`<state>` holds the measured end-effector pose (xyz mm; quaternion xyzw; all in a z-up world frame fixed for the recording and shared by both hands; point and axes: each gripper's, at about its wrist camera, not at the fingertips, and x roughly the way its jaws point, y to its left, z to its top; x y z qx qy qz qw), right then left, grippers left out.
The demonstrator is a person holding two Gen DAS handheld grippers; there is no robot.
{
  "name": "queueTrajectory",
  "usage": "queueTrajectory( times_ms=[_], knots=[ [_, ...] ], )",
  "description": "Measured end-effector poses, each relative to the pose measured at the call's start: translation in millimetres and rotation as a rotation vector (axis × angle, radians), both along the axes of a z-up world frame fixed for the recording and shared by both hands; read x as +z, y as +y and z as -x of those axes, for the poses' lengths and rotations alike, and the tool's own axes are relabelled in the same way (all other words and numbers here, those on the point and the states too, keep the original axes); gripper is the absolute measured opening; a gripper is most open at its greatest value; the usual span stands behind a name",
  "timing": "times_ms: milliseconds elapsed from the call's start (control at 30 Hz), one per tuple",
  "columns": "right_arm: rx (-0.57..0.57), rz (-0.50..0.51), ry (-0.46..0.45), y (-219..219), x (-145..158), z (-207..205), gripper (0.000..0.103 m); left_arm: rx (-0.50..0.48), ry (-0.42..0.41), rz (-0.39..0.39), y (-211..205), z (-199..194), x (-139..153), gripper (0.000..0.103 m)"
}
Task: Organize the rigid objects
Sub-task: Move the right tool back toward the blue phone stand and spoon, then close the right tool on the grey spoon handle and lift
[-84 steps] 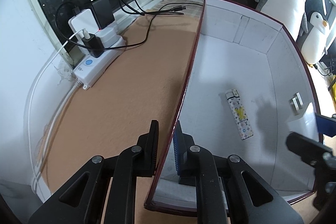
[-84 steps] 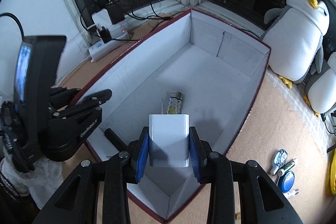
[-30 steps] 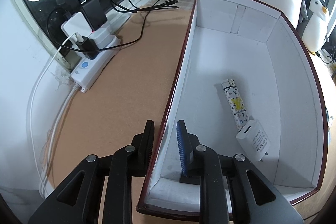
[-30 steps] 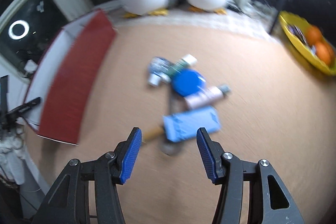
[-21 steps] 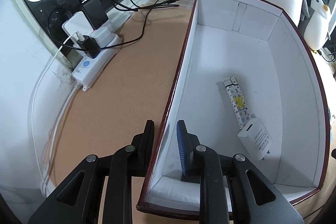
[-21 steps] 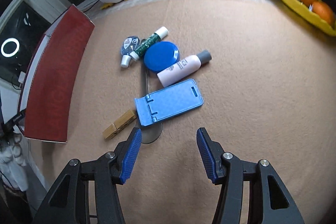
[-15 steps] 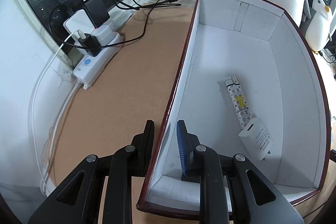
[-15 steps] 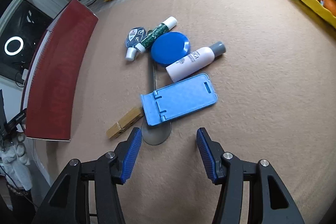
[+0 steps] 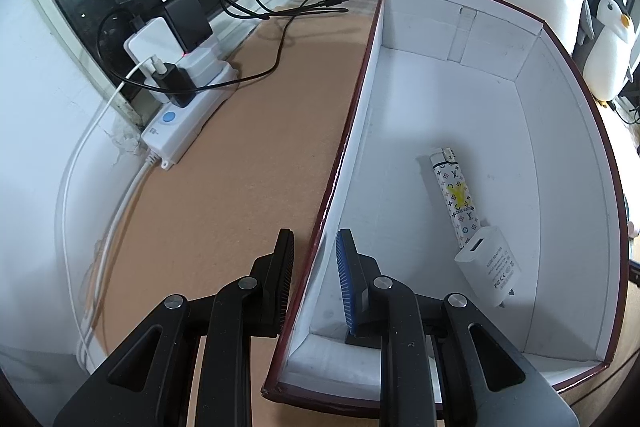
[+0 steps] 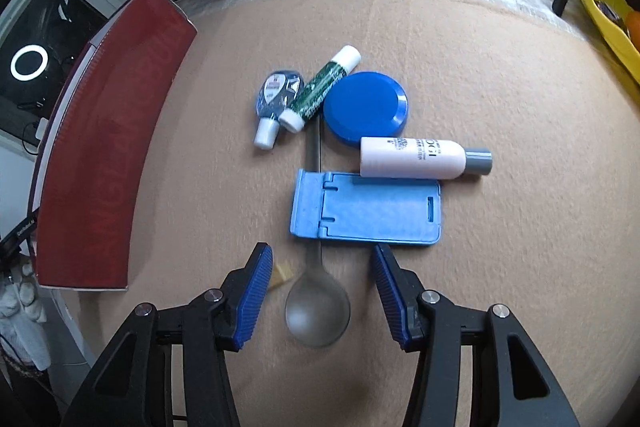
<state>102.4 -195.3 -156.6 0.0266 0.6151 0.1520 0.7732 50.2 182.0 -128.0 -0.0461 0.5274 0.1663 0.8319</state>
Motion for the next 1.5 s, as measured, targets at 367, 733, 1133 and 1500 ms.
queueTrajectory(
  times_ms=[367,733,1133,1500],
  knots=[
    [0.09,0.132,-0.02,23,-6,-26,0.038,0.007,-0.004,0.012,2,1,-1,0.02],
    [0.193,0.262,-0.001,17,-6,-7,0.01,0.006,-0.006,0.023,4,0,-4,0.02],
    [0.252,0.309,0.034,37,-7,-17,0.007,-0.002,-0.016,0.032,3,-1,-2,0.02],
    [0.181,0.231,0.058,15,-7,16,0.007,-0.004,-0.013,0.037,3,-2,-4,0.02]
  ],
)
